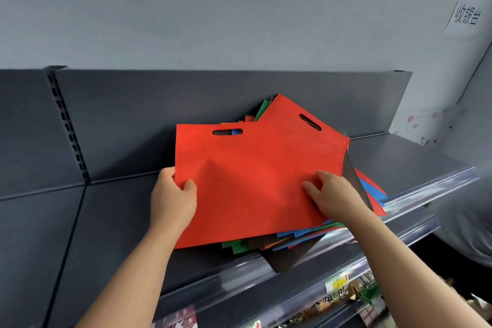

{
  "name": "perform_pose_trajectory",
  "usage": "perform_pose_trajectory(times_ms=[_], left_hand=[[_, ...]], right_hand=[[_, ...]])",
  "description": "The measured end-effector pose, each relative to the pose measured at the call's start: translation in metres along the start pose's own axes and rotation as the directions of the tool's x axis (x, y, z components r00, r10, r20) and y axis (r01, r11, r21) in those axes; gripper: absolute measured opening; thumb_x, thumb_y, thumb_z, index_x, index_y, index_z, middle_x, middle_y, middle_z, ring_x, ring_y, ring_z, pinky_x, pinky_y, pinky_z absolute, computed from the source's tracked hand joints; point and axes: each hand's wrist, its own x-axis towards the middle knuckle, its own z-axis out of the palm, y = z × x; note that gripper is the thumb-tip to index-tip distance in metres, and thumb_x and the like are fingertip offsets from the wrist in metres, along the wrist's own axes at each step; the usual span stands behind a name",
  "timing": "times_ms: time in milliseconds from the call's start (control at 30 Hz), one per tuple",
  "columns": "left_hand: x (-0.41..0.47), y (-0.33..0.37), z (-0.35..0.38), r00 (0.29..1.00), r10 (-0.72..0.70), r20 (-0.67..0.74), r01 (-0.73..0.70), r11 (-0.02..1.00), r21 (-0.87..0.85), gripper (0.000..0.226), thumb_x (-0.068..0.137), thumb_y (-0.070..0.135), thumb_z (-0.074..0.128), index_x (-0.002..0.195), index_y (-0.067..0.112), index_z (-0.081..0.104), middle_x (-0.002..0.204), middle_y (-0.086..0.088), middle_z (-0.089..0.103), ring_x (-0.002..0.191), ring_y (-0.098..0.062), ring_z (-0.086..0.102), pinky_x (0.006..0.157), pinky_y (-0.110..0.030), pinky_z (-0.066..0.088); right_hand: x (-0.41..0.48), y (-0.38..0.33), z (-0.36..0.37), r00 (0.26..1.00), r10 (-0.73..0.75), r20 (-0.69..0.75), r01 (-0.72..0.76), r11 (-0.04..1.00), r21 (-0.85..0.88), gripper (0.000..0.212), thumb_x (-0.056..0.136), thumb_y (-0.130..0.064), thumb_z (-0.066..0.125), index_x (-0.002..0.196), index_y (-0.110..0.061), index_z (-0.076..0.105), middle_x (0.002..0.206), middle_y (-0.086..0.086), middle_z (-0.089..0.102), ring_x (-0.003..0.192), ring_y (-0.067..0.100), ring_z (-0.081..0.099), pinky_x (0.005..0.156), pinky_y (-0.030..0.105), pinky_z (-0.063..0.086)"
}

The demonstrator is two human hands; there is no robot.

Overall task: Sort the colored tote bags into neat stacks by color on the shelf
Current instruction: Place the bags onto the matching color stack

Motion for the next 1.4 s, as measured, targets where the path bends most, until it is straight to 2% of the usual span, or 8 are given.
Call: perform_pose_trajectory(times_ms=[100,300,467,633,733,867,1133,1400], left_hand=[[0.003,0.004,-0.002,1.0,0.004,-0.004,-0.004,1.0,-0.02,0.028,0.09,0.022,0.056,0.117,0.017,0.05,0.1,0.003,0.06,0.08,-0.013,0.056,0.068,-0.03,0.04],[0.007,0.005,-0.008,0.995,-0.036,0.088,0.037,0.999,-0.013,0.027,0.087,0.028,0.063,0.109,0.02,0.048,0.093,0.005,0.06,0.077,-0.01,0.057,0.056,-0.027,0.041],[0.003,-0.001,-0.01,0.982,-0.111,0.154,0.112,0.994,0.004,0.019,0.085,0.024,0.064,0.099,0.019,0.053,0.09,-0.004,0.068,0.078,-0.025,0.067,0.071,-0.045,0.055],[-0.007,-0.004,-0.003,0.973,-0.126,0.194,0.129,0.992,-0.003,0.027,0.085,0.021,0.066,0.106,0.016,0.051,0.093,-0.007,0.069,0.082,-0.03,0.068,0.072,-0.046,0.055],[-0.01,-0.004,-0.004,0.987,-0.082,0.136,0.08,0.997,0.018,0.038,0.086,0.019,0.064,0.12,0.016,0.048,0.096,0.004,0.065,0.077,-0.015,0.064,0.066,-0.035,0.053],[-0.011,-0.011,-0.018,0.998,-0.017,0.053,0.015,0.999,0.036,0.011,0.087,0.023,0.063,0.097,0.019,0.061,0.088,0.002,0.068,0.075,-0.016,0.065,0.068,-0.037,0.054],[-0.016,-0.027,-0.083,0.997,-0.04,-0.066,0.046,0.995,0.091,0.021,0.092,0.034,0.053,0.083,0.016,0.058,0.075,-0.001,0.061,0.061,-0.015,0.055,0.05,-0.028,0.035],[-0.007,-0.077,-0.179,0.987,-0.144,-0.069,0.152,0.98,0.126,0.014,0.085,0.012,0.056,0.098,0.019,0.057,0.086,-0.001,0.065,0.068,-0.018,0.061,0.055,-0.029,0.043]], right_hand=[[-0.002,-0.001,0.005,0.988,-0.151,0.029,0.151,0.988,-0.009,0.03,0.094,-0.035,0.047,0.101,-0.01,0.063,0.112,0.005,0.064,0.108,0.028,0.054,0.092,0.034,0.035],[-0.004,0.0,0.0,0.951,-0.308,0.038,0.287,0.918,0.274,0.028,0.085,-0.009,0.058,0.11,-0.015,0.07,0.122,-0.005,0.064,0.114,0.01,0.057,0.116,0.031,0.021],[-0.001,0.0,-0.004,0.99,-0.133,-0.052,0.142,0.963,0.231,0.021,0.092,-0.019,0.05,0.094,-0.009,0.069,0.084,0.005,0.069,0.083,0.026,0.059,0.093,0.037,0.042],[-0.01,-0.01,-0.003,0.989,-0.14,-0.056,0.15,0.931,0.334,0.015,0.089,-0.024,0.056,0.089,-0.011,0.063,0.082,0.005,0.066,0.079,0.025,0.058,0.072,0.033,0.043],[-0.013,-0.017,-0.005,0.989,-0.115,-0.097,0.146,0.886,0.44,0.024,0.081,-0.016,0.065,0.105,-0.018,0.065,0.092,-0.003,0.066,0.086,0.016,0.061,0.078,0.029,0.047],[-0.017,-0.033,-0.005,0.98,-0.131,-0.149,0.189,0.848,0.495,0.038,0.078,-0.006,0.065,0.114,-0.019,0.064,0.089,-0.01,0.066,0.08,0.009,0.062,0.07,0.02,0.044],[-0.022,-0.094,0.017,0.967,-0.199,-0.159,0.252,0.836,0.487,0.019,0.086,-0.016,0.061,0.103,-0.014,0.068,0.09,0.0,0.07,0.083,0.018,0.062,0.073,0.029,0.046],[-0.045,-0.197,0.063,0.955,-0.28,-0.096,0.293,0.843,0.451,0.016,0.088,-0.019,0.06,0.091,-0.004,0.063,0.08,0.009,0.065,0.075,0.028,0.058,0.066,0.035,0.042]])
